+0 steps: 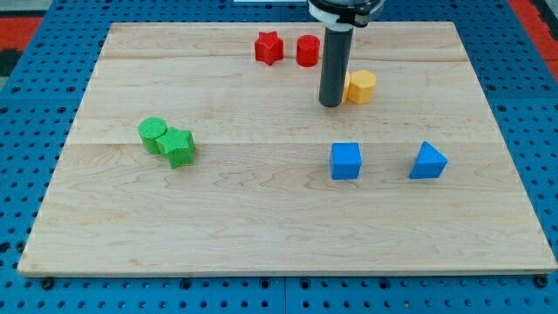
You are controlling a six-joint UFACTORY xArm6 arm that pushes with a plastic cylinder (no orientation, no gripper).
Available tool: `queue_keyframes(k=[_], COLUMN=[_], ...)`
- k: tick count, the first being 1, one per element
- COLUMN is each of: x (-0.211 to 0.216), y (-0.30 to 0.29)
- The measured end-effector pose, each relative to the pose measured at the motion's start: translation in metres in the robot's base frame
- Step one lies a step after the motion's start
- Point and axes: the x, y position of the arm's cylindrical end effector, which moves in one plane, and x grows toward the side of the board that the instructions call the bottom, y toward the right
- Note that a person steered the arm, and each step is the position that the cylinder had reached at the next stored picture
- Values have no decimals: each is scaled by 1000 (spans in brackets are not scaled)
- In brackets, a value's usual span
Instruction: Move the red circle diagonally to the yellow hexagon
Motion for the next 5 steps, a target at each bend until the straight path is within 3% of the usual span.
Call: queue_keyframes(k=[1,3,5], x=[-31,-36,-29], y=[-48,35,72])
